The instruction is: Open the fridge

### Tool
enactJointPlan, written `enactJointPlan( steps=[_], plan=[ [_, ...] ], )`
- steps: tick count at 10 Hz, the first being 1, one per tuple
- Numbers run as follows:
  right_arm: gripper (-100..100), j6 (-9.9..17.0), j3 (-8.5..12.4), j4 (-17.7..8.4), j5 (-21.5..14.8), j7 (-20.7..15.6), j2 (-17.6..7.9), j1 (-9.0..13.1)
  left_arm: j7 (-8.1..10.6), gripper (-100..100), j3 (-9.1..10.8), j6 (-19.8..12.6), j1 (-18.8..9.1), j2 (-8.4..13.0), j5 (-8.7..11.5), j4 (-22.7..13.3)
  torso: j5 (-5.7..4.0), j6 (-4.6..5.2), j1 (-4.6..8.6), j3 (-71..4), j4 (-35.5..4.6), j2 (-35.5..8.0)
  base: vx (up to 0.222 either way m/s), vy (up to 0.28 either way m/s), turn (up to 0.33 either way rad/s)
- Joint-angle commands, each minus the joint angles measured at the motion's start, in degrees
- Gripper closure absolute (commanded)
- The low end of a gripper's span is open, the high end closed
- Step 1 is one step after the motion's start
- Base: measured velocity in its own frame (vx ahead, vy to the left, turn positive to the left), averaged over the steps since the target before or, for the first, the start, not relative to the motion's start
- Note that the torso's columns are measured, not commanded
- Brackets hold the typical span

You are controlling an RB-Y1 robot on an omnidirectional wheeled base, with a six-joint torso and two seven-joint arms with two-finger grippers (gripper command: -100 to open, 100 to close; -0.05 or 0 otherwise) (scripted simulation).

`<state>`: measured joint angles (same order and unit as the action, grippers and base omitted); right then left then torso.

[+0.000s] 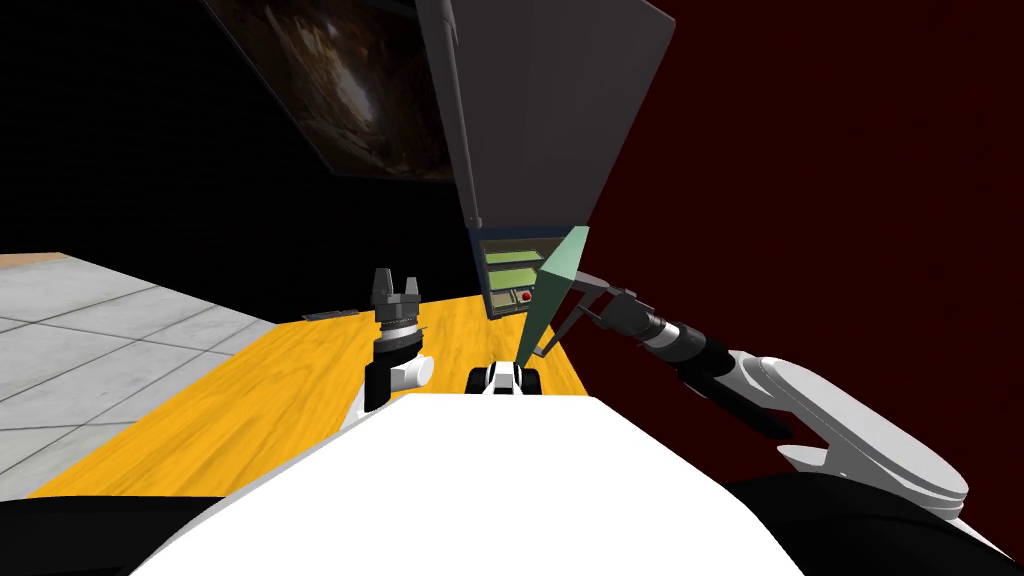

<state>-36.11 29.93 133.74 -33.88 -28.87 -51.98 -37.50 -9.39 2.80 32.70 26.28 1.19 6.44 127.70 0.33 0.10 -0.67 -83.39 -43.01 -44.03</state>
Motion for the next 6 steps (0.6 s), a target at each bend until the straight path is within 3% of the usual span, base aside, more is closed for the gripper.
enactJointPlan(
  steps=[1,2,6],
  plan=[
    [100,-1.68,-0.62,1.87,0.01,-1.04,0.45,0.54,0.00,0,0.00,0.00,0.00,0.00,0.00,0.00,0.02,0.11,-0.14,0.08,-0.06,-0.10,-0.054,-0.122,0.016],
    [100,-0.58,0.15,0.93,0.09,-0.48,0.57,-0.14,0.00,0,0.00,0.00,0.01,0.00,0.00,0.00,0.08,0.18,-0.32,0.19,-0.14,-0.25,-0.025,-0.057,0.023],
    [100,-2.40,-0.84,2.70,0.48,-1.35,0.36,-0.46,0.00,0,0.01,0.00,0.00,0.00,0.00,0.00,0.05,0.16,-0.11,0.26,-0.20,-0.39,-0.061,-0.151,0.040]
  ],
)
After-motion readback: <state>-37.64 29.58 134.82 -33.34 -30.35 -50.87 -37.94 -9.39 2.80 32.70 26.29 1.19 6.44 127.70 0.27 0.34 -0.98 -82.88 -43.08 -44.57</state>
